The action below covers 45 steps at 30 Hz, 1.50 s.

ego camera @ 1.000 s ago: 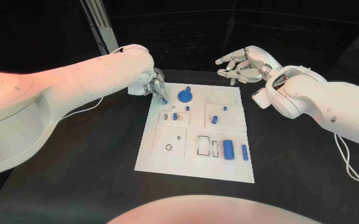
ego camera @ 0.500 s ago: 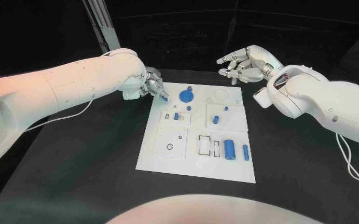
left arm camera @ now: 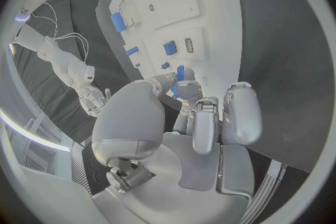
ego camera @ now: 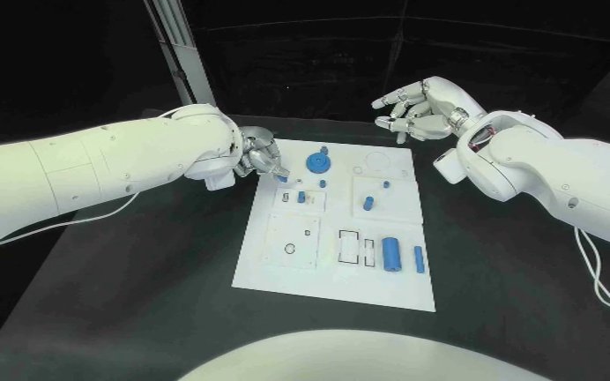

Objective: Assemble the parts on the task board

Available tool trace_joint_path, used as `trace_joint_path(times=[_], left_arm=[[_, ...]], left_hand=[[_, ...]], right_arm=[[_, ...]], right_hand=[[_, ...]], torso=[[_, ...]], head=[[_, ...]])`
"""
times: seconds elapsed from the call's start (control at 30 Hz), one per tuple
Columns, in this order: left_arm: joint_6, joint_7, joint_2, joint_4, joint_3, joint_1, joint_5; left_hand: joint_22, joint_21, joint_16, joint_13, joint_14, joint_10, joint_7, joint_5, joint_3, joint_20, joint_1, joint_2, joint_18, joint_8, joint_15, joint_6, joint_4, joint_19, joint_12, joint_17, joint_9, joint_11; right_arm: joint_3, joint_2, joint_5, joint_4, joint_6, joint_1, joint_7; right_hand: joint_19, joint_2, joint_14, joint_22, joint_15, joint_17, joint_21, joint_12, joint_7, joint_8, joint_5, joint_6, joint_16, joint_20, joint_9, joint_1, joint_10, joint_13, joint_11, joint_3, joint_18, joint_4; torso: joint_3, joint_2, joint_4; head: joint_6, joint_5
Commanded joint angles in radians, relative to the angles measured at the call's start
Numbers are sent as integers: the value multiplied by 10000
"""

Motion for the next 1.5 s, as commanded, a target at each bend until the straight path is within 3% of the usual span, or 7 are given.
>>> trace_joint_path(times=[0.03, 0.3, 1.03, 1.5], left_arm=[[-478, 306, -60, 176, -39, -26, -298], [-457, 238, -53, 240, -129, -99, -375], [-37, -153, 132, 44, -236, -254, -388], [146, -177, 59, 111, -284, -307, -387]], left_hand=[[17, 56, 31, 18, 1057, 96, -65, 8, 1287, -9, 48, -69, -91, 65, -62, 17, -1366, 59, 64, 2634, 18, 10], [18, 55, 31, 29, 1057, 124, -67, 5, 1280, -13, 72, -119, -91, 73, -64, 24, -1411, 61, 70, 2634, 17, 6], [19, 52, 31, 60, 1057, 176, -70, 2, 1256, -17, 103, -215, -91, 78, -65, 34, -1487, 62, 84, 2634, 12, 4], [41, 66, 31, 92, 1057, 218, -77, -3, 1229, -16, 71, -218, -97, 90, -62, 68, -1464, 71, 104, 2634, 10, 4]], right_arm=[[4, 10, -19, 0, 76, 13, 90], [3, 26, -19, -30, 106, 8, 103], [2, 37, -19, -29, 181, 4, 136], [1, 45, -19, -32, 243, 3, 158]], right_hand=[[-38, 9, 5, -16, 21, 9, -67, 29, 27, -6, 44, -35, -40, 45, -4, -13, -42, -10, 16, 28, 47, 47], [-37, -15, 6, -15, 19, 11, -68, 38, 23, -5, 74, -37, -52, 45, -4, 3, -47, -21, 9, 60, 49, 48], [-37, -32, 5, -15, 17, 4, -69, 41, 22, -4, 79, -38, -65, 44, -4, 14, -51, -26, 8, 73, 50, 44], [-37, -32, 5, -15, 17, 4, -69, 41, 22, -4, 79, -38, -65, 44, -4, 14, -51, -26, 8, 73, 50, 44]], torso=[[-3, 15, -20], [-5, 21, -14], [-2, 19, -18], [2, 16, -20]], head=[[-2, 36], [-37, 27], [-96, 65], [-115, 112]])
